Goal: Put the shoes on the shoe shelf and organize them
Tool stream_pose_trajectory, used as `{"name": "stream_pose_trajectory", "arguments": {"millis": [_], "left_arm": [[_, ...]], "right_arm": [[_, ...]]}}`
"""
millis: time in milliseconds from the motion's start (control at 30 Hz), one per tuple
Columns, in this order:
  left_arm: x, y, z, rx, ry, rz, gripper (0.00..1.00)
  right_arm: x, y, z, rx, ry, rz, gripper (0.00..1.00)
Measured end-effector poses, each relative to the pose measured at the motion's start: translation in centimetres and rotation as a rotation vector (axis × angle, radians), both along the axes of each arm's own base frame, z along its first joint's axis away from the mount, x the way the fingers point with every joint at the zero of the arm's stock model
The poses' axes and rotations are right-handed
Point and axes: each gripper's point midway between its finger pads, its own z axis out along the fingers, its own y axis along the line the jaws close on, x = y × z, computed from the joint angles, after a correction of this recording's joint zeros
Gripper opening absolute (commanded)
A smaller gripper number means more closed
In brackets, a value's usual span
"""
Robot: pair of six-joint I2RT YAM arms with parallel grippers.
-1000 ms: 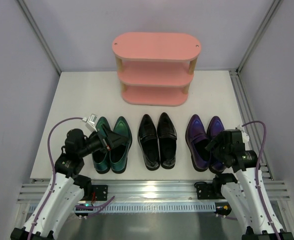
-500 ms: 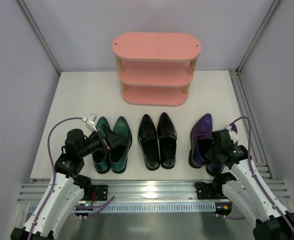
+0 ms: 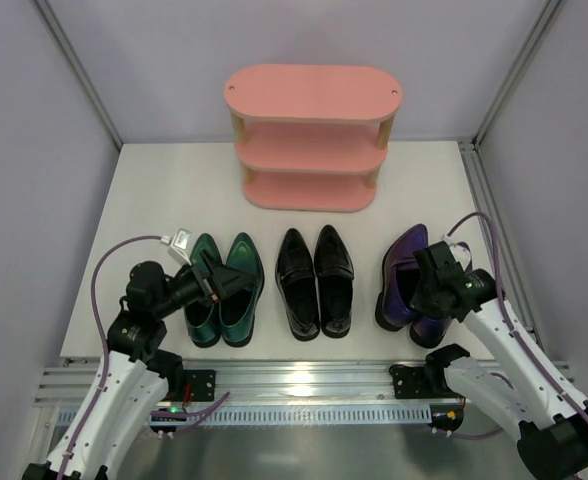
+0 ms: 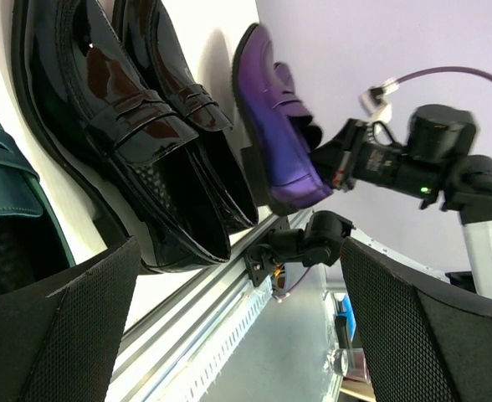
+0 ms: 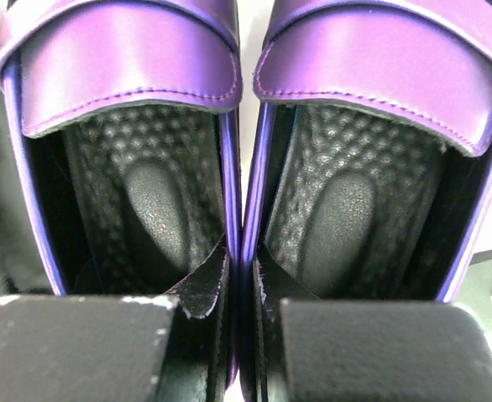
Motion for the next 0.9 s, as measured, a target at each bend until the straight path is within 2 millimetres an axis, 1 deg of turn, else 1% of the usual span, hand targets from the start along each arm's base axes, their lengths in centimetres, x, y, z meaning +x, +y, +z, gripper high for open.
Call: {"name": "stream_pose_trajectory", "arguments": {"millis": [100,200,267,367,500,600,767,900], "left_arm": [[0.1,0.1,0.0,0.002,0.000,0.006,1.00],[0.1,0.1,-0.1,0.004,0.003,0.010,1.00],[0.1,0.1,-0.1,0.005,0.003,0.013,1.00],[0.1,0.2,-0.3,0.010,0.008,0.016,1.00],[-0.1,0.3,-0.2,0.019,0.012,0.018,1.00],[-0.3,0.5,0.3,0.022,0.000,0.023,1.00],[-0.4,0.6,0.8,0.026,-0.028,0.026,1.00],[-0.6,0.7,0.6,0.034,-0.019,0.026,1.00]], "right_arm": [[1.0,0.2,3.2,-0.004,-0.059,0.057,0.04],[2.6,1.0,6.9,0.007,-0.143,0.135,0.04],[3.8,1.9,9.1,0.026,-0.191,0.197,0.04],[4.9,3.7,11.5,0.073,-0.214,0.302,0.04],[5.9,6.7,13.4,0.172,-0.200,0.425,0.04],[6.1,8.6,14.3,0.241,-0.180,0.491,0.04],[5.8,10.8,15.1,0.294,-0.127,0.574,0.04],[5.7,12.8,15.1,0.290,-0.070,0.649,0.04]]}}
